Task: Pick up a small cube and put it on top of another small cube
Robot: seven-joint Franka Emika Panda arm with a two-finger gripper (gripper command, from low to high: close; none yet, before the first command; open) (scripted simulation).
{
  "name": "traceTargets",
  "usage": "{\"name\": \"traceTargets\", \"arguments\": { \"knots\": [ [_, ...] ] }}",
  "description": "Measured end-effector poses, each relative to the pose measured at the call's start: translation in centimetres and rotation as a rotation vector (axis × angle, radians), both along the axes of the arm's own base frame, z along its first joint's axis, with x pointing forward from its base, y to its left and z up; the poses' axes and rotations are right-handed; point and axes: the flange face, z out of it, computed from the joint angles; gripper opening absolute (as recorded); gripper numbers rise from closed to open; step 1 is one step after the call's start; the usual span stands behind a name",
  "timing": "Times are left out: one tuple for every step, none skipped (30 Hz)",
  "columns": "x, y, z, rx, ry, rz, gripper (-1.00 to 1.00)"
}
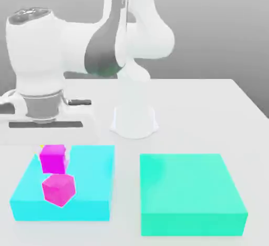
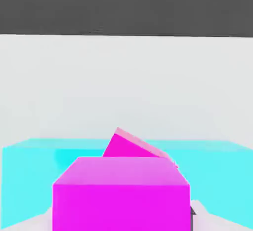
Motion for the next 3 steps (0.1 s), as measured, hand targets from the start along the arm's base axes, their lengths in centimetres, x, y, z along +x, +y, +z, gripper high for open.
{"name": "traceTargets", "arguments": {
  "knots": [
    [0.01, 0.01, 0.0, 0.0, 0.0, 0.0, 1.0],
    [0.01, 0.01, 0.0, 0.0, 0.0, 0.0, 1.0],
    [0.01, 0.01, 0.0, 0.0, 0.0, 0.0, 1.0]
  ]
}}
